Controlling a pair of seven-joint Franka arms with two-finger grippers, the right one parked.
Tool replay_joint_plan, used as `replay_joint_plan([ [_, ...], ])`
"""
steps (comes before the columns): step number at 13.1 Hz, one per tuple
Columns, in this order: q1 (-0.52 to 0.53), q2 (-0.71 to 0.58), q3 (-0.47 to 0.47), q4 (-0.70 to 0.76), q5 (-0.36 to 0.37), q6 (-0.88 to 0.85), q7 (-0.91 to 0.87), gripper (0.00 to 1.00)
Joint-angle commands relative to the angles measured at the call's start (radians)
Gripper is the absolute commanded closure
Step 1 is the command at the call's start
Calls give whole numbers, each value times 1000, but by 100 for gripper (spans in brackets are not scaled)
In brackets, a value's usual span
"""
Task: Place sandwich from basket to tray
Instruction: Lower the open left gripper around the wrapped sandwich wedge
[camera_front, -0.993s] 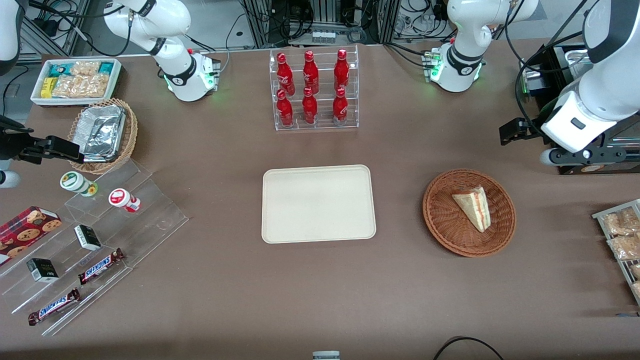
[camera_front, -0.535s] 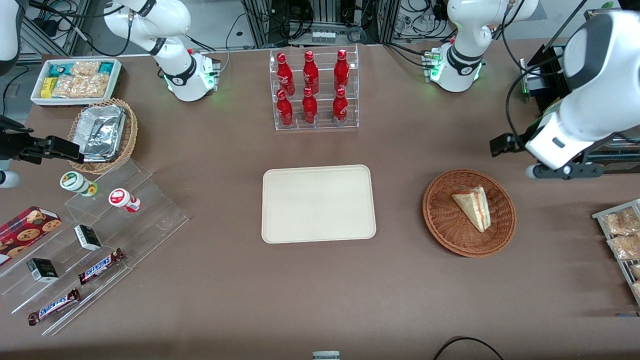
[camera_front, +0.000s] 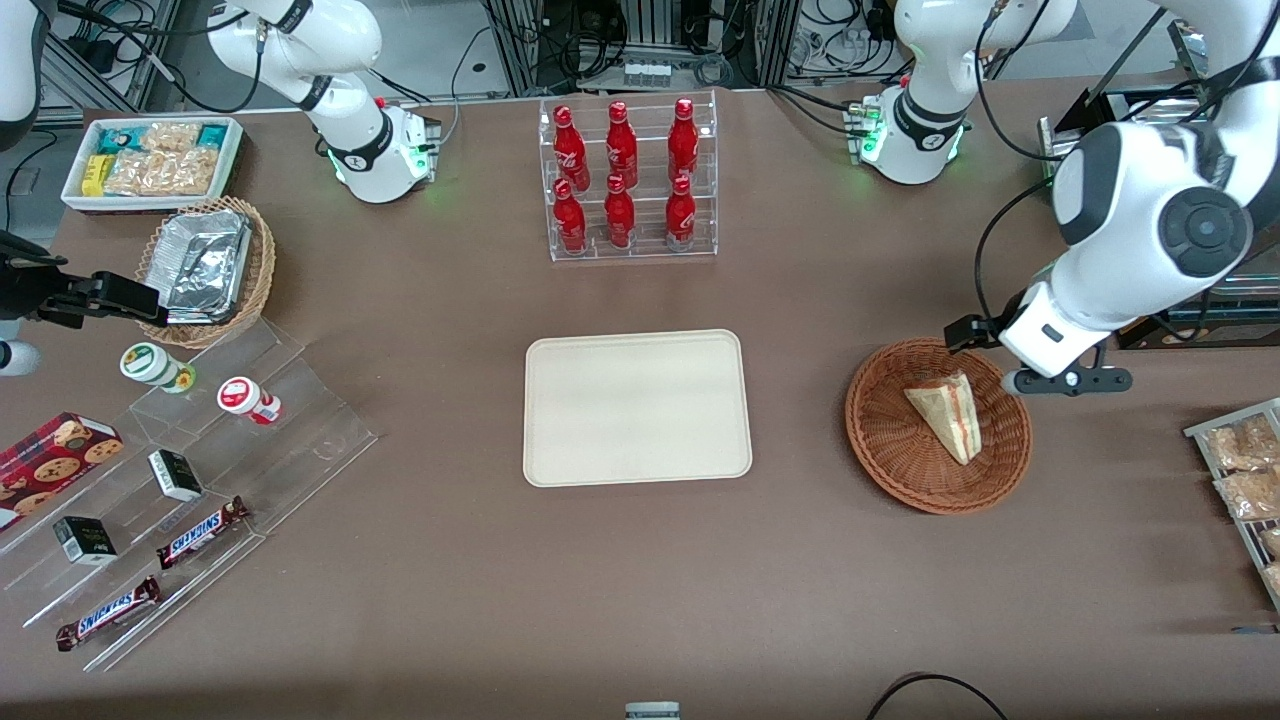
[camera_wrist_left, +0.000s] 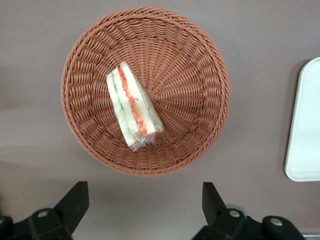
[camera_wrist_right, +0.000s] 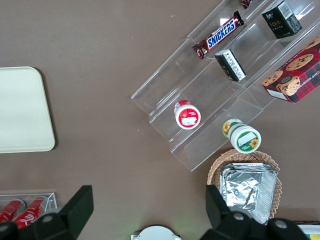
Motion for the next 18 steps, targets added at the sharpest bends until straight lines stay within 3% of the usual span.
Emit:
replay_joint_plan([
  [1,-4,-21,7,-94,4,111,16,0],
  [3,-4,-21,9,-169,4,228,16,0],
  [9,-2,25,46,-191,4,302,-24,0],
  [16,-15,95,47,-199,4,446,-579,0],
  [18,-16,103,47,-202,6,446,-593,0],
])
